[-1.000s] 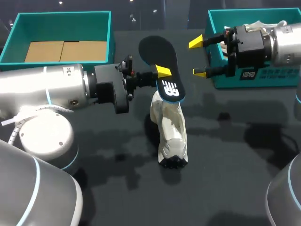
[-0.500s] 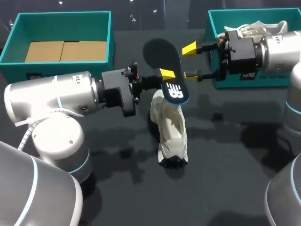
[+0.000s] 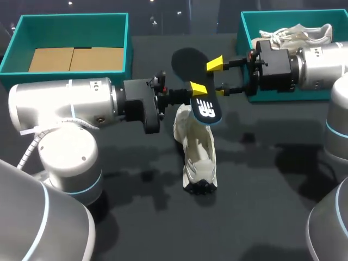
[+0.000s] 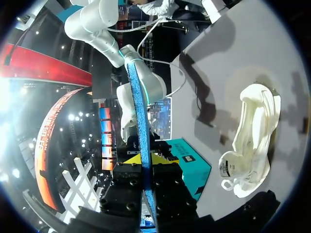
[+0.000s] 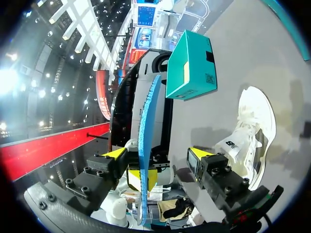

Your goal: Take the shoe out of the shoebox, open the shoe tongue, remove and reinsert the insole, then place the shoe into the shoebox

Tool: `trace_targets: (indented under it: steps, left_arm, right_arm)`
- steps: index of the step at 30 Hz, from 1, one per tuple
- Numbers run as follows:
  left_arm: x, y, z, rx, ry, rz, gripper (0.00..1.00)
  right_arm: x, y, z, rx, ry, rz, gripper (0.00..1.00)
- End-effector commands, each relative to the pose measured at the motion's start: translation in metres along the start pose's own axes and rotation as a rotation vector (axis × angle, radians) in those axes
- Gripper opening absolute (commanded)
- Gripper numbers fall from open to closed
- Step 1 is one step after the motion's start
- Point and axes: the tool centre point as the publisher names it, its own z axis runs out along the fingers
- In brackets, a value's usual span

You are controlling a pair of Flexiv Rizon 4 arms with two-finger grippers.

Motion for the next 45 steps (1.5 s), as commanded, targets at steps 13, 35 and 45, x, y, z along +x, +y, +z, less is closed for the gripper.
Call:
trace_targets:
  steps: [13,35,45]
  left_arm:
    - [0.006,-0.001,0.01,0.02,0.037,0.018,0.0]
    - [0.01,-0.003,0.016,0.018,0.058,0.036,0.0]
    - [0.013,-0.002,0.018,0.018,0.063,0.042,0.0]
  right_arm:
    - [0.001,-0.002,0.008,0.045,-0.009,-0.01,0.46]
    - [0.002,-0.013,0.016,0.064,0.027,-0.011,0.21]
    - [0.006,-0.015,0.021,0.075,0.039,-0.015,0.26]
